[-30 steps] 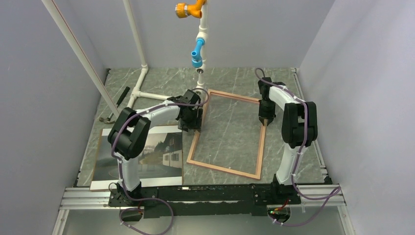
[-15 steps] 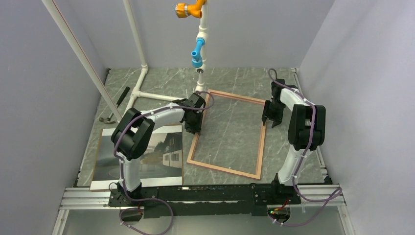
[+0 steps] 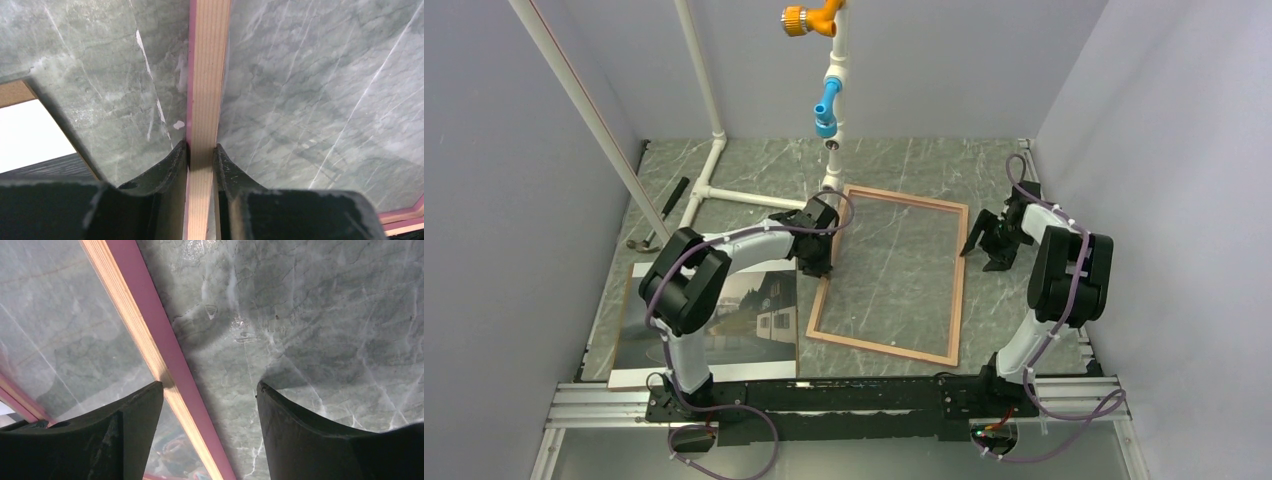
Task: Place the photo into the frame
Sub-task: Adjust the photo frame item on the photo frame.
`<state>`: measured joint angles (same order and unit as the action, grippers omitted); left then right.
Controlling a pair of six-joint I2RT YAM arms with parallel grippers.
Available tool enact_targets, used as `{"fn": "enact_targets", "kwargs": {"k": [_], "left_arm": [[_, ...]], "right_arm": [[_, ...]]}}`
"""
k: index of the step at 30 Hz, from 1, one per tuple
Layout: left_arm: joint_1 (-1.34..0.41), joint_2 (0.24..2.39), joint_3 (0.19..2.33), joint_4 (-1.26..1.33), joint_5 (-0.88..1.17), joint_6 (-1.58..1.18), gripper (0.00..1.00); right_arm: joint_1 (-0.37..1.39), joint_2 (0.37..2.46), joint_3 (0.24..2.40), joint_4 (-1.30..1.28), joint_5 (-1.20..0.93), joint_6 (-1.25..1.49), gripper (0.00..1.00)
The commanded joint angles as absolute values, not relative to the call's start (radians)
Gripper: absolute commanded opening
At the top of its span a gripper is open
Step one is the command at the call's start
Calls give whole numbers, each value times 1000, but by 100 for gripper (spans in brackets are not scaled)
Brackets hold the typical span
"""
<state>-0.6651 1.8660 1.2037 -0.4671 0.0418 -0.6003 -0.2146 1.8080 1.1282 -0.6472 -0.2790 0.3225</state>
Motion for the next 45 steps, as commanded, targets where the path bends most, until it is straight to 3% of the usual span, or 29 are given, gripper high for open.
{"fn": "enact_targets", "kwargs": {"k": [1,10,16,23,26,28,31,36,40,45], "left_arm": [[-727,1832,1146,-461,188,-678,0],[-737,1766,1093,-400,207,-722,0],[-753,1781,1108,-411,195,-717,0],[-756,1802,1114,-425,176,-706,0],[-757,1807,1125,-434,173,-702,0],[-758,1803,1127,-443,166,-700,12],[-757,1792,1120,-439,166,-700,43],[-757,1794,1135,-458,155,-688,67],[-755,1756,1143,-459,115,-671,74],[-764,1689,1168,-472,56,-648,73]], "right_arm": [[-157,1778,1065,-575,-488,384,76],[-164,1706,1082,-558,-497,403,82],[-160,1713,1104,-580,-331,382,80],[-90,1829,1235,-657,-141,361,63],[-63,1861,1265,-680,-101,366,43],[-63,1863,1264,-684,-82,370,26],[-64,1852,1264,-691,-69,363,9],[-66,1809,1268,-697,-106,352,0],[-81,1794,1274,-701,-160,348,0],[-106,1770,1261,-699,-165,351,0]]}}
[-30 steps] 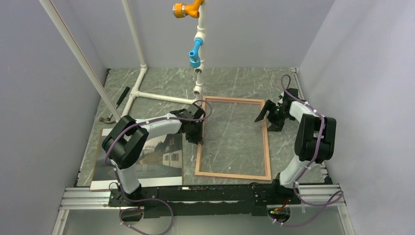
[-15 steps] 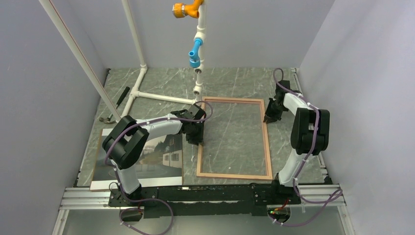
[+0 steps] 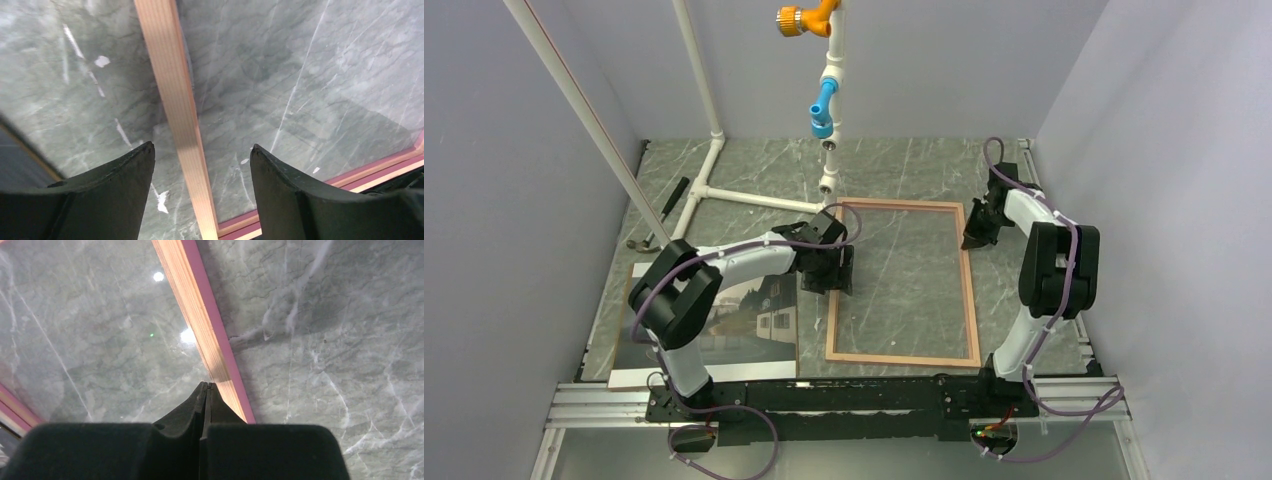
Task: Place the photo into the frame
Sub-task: Adjust the photo frame item on the photo frame.
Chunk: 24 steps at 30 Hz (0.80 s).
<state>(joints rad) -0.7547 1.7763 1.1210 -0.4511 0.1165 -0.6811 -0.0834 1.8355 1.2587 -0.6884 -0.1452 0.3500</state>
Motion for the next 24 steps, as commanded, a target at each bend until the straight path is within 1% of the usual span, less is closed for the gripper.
{"fn": "enact_targets", "kwargs": {"k": [1,5,6,9,12,14,17,19,21,22,24], "left_arm": [[-770,1678,1175,-473,47,-644,72],[-806,1686,1241,-507,18,-632,66],[-818,1705,1263,-518,5,-630,66],[-844,1778,1341,-575,-22,-635,66],[-858,1856,1407,-635,-72,-649,70],[-861,1904,1441,-659,-92,-652,73],[-864,1971,1499,-712,-141,-659,75],[-864,2010,1538,-765,-183,-673,82],[-864,2043,1570,-801,-210,-678,86],[-865,2060,1584,-813,-220,-680,87],[-864,2099,1620,-850,-233,-678,88]], "right_arm": [[-111,1764,1258,-699,-161,352,0],[-138,1737,1226,-687,-159,364,0],[-147,1728,1214,-678,-163,367,5],[-171,1706,1181,-654,-190,373,30],[-179,1702,1157,-643,-221,373,49],[-181,1703,1139,-633,-248,375,57],[-181,1706,1106,-610,-280,383,67],[-180,1707,1086,-595,-298,386,74],[-181,1706,1070,-584,-308,388,79],[-181,1706,1061,-582,-318,388,82],[-181,1709,1053,-576,-323,389,85]]}}
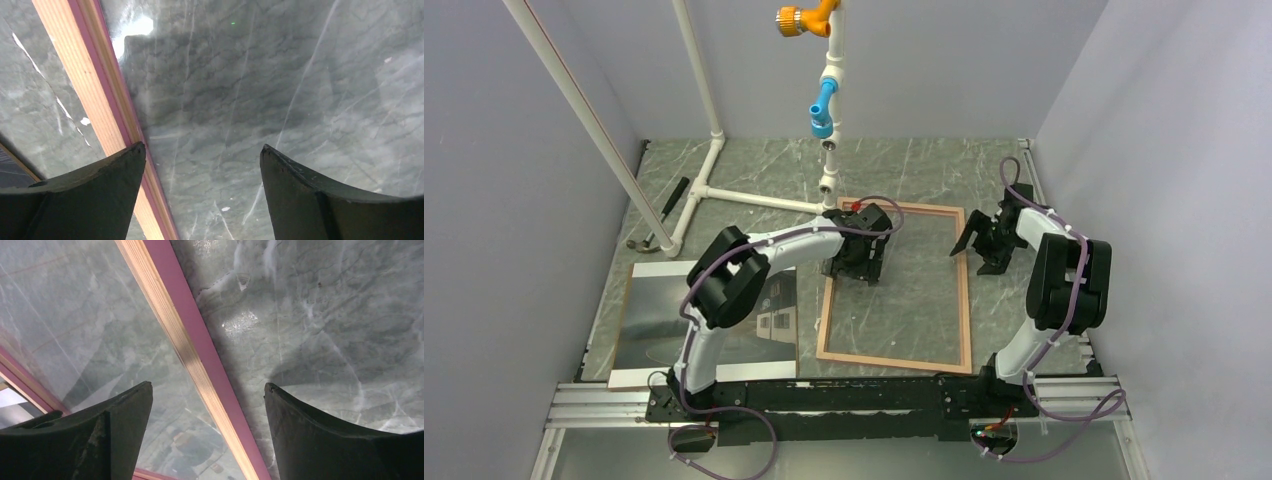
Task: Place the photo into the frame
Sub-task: Adjust the photo frame item on the photo frame.
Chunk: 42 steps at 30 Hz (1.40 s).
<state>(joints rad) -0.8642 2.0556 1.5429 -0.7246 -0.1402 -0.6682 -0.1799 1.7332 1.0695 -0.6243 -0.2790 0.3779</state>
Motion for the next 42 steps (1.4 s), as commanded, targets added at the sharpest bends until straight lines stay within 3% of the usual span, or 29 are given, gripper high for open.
{"fn": "enact_targets", "kwargs": {"k": [1,9,17,27,34,36,40,42], "left_arm": [[-865,2119,1644,-866,-224,-674,89],[-864,2200,1675,-862,-98,-641,89],[-865,2149,1572,-622,157,-634,87],[-862,2071,1445,-379,325,-663,84],[-822,1984,1471,-420,145,-628,87],[-818,1995,1530,-510,36,-607,88],[-819,2072,1693,-703,-147,-593,91],[-819,2104,1728,-748,-202,-598,99]], "right_arm": [[-181,1710,1051,-575,-329,387,86],[-179,1712,998,-537,-431,399,87],[-180,1718,955,-495,-536,416,86],[-181,1687,962,-514,-540,405,83],[-181,1589,971,-538,-411,393,93],[-180,1574,973,-540,-384,393,99],[-181,1587,980,-547,-366,390,99],[-181,1600,979,-547,-361,392,99]]}}
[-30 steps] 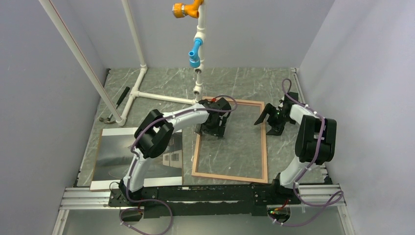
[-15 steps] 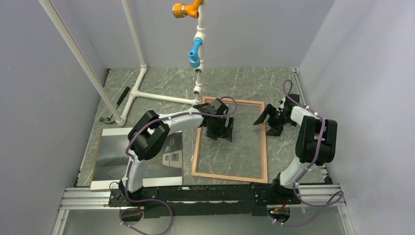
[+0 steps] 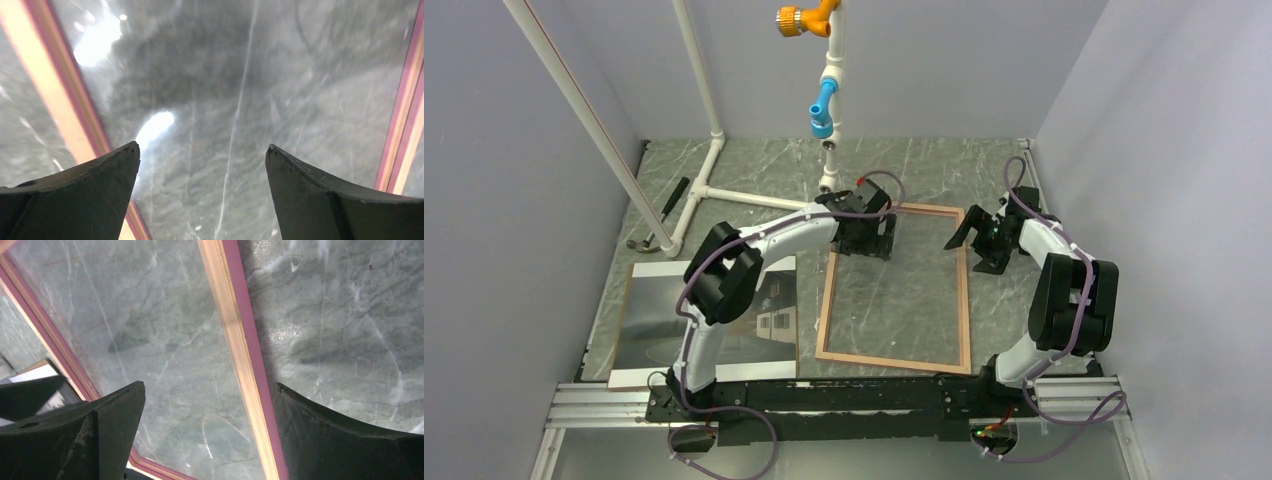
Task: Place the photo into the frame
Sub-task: Adjust the photo frame item on the photo frame.
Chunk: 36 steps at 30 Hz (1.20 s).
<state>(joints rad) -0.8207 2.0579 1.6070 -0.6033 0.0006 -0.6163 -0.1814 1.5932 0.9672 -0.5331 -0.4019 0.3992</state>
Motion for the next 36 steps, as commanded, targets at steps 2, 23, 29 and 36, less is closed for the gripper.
{"fn": "enact_targets", "kwargs": {"k": [2,23,29,36], "left_arm": [[-815,2122,1731,-749,-231,-587,99],[-749,2371,1951,-945,-128,-528,99],[-748,2327,1848,-805,98,-544,97],[-775,2322,1808,-726,229,-560,93]], "right_arm": [[-181,1609,975,-544,-358,391,99],[-181,1678,959,-545,-397,385,99],[-181,1685,938,-534,-410,386,99],[-181,1710,931,-532,-402,379,99]]}}
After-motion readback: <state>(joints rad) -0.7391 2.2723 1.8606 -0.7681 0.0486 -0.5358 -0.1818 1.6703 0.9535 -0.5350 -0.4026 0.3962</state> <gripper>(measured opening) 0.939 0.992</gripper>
